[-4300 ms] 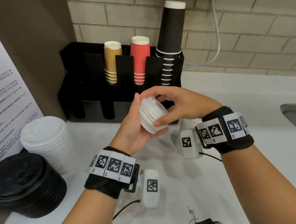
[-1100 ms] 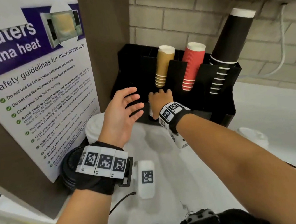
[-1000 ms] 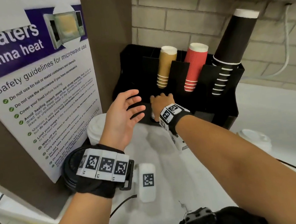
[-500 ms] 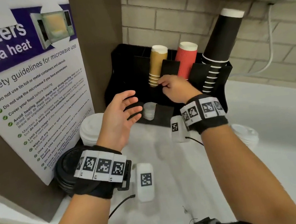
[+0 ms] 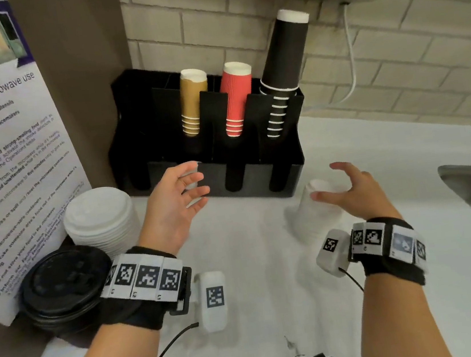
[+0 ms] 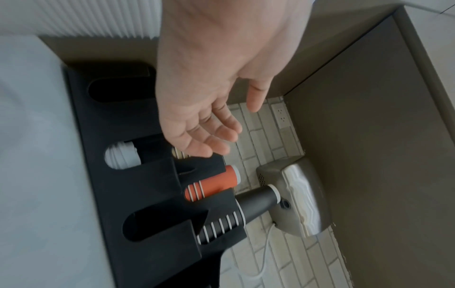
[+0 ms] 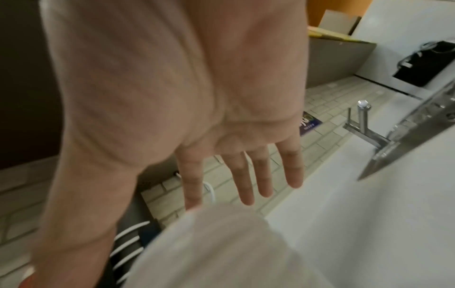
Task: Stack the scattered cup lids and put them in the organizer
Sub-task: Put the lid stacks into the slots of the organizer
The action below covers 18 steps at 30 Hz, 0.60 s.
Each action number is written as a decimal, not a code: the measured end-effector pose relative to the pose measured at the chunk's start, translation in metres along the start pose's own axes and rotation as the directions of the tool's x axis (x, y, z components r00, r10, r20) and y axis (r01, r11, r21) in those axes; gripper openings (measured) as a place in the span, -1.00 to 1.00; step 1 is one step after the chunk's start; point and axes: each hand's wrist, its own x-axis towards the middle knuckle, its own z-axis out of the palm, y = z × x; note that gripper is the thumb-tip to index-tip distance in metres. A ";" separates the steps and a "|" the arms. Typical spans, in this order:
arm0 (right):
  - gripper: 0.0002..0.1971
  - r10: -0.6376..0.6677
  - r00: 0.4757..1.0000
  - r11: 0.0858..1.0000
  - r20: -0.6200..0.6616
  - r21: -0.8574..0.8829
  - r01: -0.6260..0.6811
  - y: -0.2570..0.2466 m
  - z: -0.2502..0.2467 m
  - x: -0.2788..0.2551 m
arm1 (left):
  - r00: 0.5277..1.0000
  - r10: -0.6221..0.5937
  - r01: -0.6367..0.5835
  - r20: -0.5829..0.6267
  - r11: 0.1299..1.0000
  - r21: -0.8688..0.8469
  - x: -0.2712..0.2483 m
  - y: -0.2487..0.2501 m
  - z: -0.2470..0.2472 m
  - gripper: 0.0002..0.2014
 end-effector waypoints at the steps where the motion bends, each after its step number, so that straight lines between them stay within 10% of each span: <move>1: -0.21 -0.002 1.000 1.000 0.006 0.015 0.002 0.003 0.003 0.001 | 1.000 -0.007 0.007 0.012 1.000 0.003 0.000 -0.002 0.002 -0.82; 18: -0.38 -0.095 0.980 0.991 -0.173 0.080 0.110 0.000 0.006 -0.002 | 0.996 -0.010 -0.001 0.093 0.993 0.119 -0.002 -0.016 0.022 -0.85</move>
